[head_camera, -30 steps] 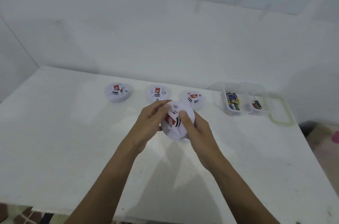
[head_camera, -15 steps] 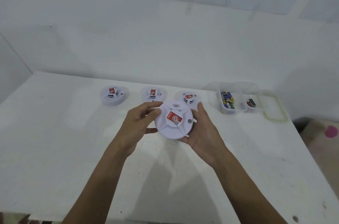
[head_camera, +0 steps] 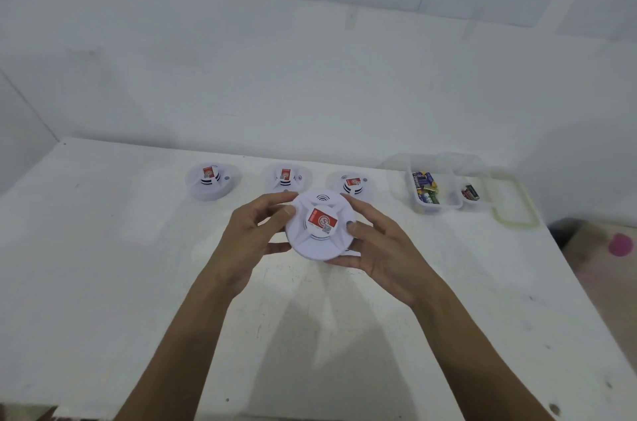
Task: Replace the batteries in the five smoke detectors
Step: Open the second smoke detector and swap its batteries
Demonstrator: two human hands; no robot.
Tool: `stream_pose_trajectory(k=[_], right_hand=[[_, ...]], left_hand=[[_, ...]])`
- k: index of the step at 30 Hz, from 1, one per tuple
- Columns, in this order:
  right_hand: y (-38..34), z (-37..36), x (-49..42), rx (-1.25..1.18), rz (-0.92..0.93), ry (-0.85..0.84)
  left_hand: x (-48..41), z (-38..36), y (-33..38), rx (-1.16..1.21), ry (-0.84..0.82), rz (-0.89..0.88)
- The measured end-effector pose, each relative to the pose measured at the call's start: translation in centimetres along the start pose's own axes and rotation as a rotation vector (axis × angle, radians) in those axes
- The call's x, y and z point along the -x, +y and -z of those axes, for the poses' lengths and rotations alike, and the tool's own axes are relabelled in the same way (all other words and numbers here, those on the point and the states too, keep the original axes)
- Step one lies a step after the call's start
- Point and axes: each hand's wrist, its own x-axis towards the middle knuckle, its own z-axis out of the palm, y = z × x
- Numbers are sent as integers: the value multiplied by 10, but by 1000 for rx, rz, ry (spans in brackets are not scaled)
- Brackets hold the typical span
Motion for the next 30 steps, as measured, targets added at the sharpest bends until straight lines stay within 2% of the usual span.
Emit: stream_pose_trajectory(k=[10,30], right_hand=[[4,-2,-3,126,14,46],[7,2,-7,114,19,25]], left_hand=[[-1,3,-5,-10,-10,6],[-7,5,-7,-19,-11,12]])
